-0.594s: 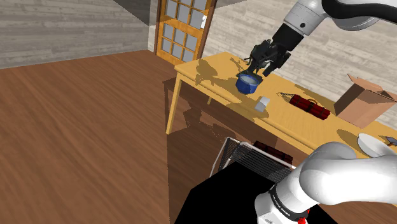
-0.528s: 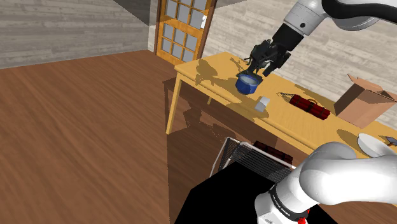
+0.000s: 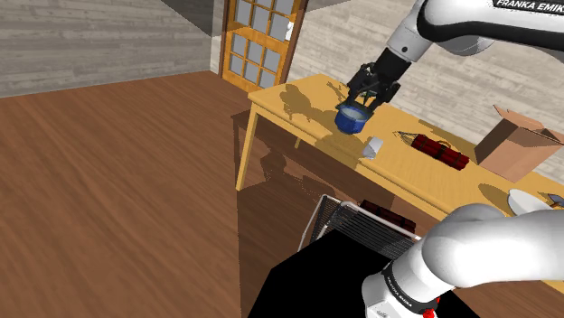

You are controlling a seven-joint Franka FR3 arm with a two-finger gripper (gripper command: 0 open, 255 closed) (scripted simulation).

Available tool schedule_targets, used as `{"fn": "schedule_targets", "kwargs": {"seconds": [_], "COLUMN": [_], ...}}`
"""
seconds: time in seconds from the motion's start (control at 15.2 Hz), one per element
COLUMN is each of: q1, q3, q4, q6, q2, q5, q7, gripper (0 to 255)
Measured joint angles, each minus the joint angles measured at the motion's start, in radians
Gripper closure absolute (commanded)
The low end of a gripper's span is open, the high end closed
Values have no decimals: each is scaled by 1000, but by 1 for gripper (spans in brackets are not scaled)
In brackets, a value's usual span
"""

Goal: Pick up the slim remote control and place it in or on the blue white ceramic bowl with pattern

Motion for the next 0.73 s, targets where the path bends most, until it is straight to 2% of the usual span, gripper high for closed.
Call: {"fn": "schedule_targets", "kwargs": {"seconds": [0.73], "q1": [-108], "q3": [-123], "q4": [59], "q6": [163], "q2": [273], "q5": [-41], "q7": [21], "gripper": [0]}}
